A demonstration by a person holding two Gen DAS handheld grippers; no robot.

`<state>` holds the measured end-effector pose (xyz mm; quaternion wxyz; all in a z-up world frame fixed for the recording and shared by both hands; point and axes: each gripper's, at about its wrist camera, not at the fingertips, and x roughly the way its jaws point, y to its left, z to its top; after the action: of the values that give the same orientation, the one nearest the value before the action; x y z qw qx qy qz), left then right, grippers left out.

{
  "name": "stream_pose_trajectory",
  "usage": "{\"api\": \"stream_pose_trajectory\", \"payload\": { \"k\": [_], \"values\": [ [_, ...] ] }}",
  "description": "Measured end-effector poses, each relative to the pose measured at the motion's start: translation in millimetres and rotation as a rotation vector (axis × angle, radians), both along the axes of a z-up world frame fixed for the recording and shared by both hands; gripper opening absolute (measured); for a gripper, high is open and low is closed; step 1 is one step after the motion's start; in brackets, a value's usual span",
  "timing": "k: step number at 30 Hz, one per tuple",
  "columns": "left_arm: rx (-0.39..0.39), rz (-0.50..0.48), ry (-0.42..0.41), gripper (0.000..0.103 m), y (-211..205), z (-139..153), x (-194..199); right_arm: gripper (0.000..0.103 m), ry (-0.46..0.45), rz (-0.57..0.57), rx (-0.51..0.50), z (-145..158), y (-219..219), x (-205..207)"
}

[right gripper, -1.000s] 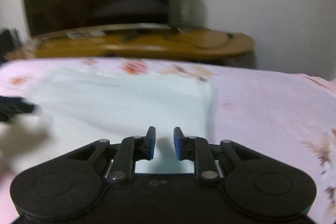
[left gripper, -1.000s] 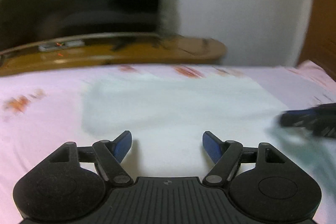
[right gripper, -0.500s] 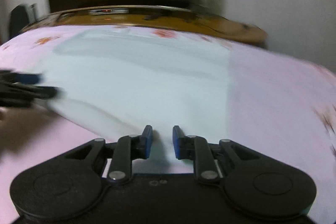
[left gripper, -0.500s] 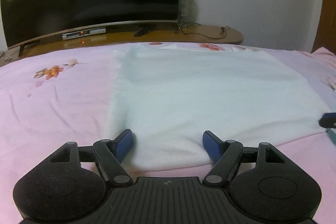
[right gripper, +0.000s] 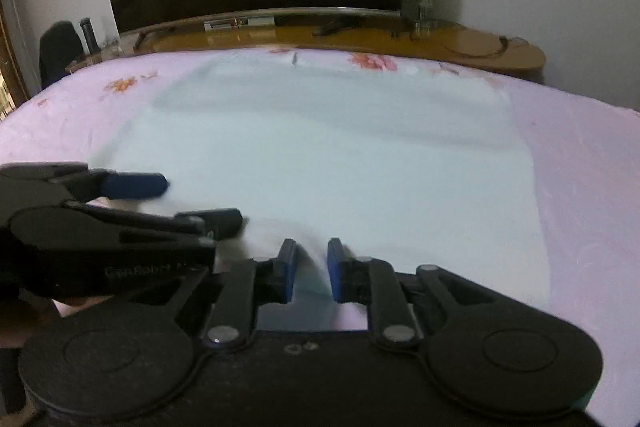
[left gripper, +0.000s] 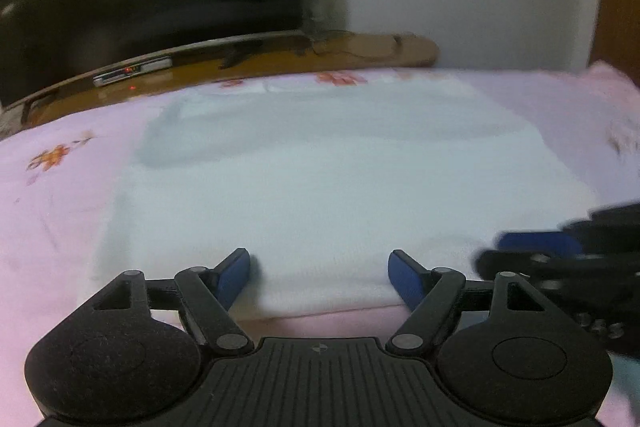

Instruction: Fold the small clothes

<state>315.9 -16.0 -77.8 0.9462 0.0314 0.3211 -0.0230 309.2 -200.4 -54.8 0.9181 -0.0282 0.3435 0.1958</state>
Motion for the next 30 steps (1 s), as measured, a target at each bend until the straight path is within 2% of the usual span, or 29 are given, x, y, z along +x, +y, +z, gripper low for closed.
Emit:
{"api": "stream_pose_trajectory", "payload": {
  "k": [1,2,3,4,5,6,8,9,10,12,14,16,20,24,26,27,28,29,30],
  "values": [
    [0.025,0.026,-0.008,0.076,4,-2,-3,0.018,0.005,-0.006,0.003,4,-4,-4],
    [0.032,0.039,0.027,0.082,8,-10,0,0.026,-0.029,-0.023,-0.006,10,-9,-10],
    [-0.015,0.041,0.013,0.084,16,-14,-3,0.028,-0.073,-0.04,-0.015,11,-14,-13],
    [-0.029,0.036,0.015,0.084,20,-14,-2,0.029,-0.078,-0.068,-0.026,7,-21,-15],
    [-0.026,0.036,0.026,0.084,21,-11,-1,0.03,0.0,-0.098,-0.037,-5,-29,-5],
    [-0.045,0.055,0.028,0.084,25,-5,-3,0.029,0.005,-0.093,0.007,-9,-37,-2],
    [-0.12,0.107,-0.018,0.084,38,7,-19,0.026,0.035,-0.103,0.032,0,-44,-2],
    [-0.187,0.149,-0.044,0.084,52,11,-33,0.025,0.025,-0.109,0.053,6,-47,-5],
    [-0.297,0.208,-0.056,0.084,69,12,-45,0.021,-0.001,-0.111,0.098,14,-53,-12],
    [-0.569,0.323,-0.052,0.082,105,0,-61,0.017,-0.015,-0.116,0.171,23,-58,-18],
    [-0.79,0.444,-0.009,0.063,130,-25,-66,0.013,0.002,-0.128,0.246,26,-61,-14],
    [-0.919,0.507,-0.059,0.054,139,-41,-75,0.011,0.04,-0.135,0.358,27,-61,-5],
    [-0.993,0.535,-0.088,0.053,141,-49,-67,0.003,0.071,-0.148,0.474,33,-62,12],
    [-1.086,0.558,-0.125,0.053,141,-56,-54,0.002,0.111,-0.132,0.548,31,-49,38],
    [-1.092,0.548,-0.126,0.051,138,-57,-44,0.002,0.126,-0.129,0.575,28,-39,52],
    [-1.083,0.542,-0.116,0.047,133,-57,-32,0.002,0.131,-0.134,0.583,25,-34,61],
    [-1.08,0.533,-0.086,0.025,133,-59,-24,0.002,0.136,-0.139,0.599,23,-29,70],
    [-1.11,0.533,-0.05,0.006,134,-64,-21,0.002,0.149,-0.139,0.623,19,-25,81],
    [-1.159,0.538,-0.024,0.006,136,-74,-18,0.002,0.161,-0.144,0.634,16,-21,89]
  ]
}}
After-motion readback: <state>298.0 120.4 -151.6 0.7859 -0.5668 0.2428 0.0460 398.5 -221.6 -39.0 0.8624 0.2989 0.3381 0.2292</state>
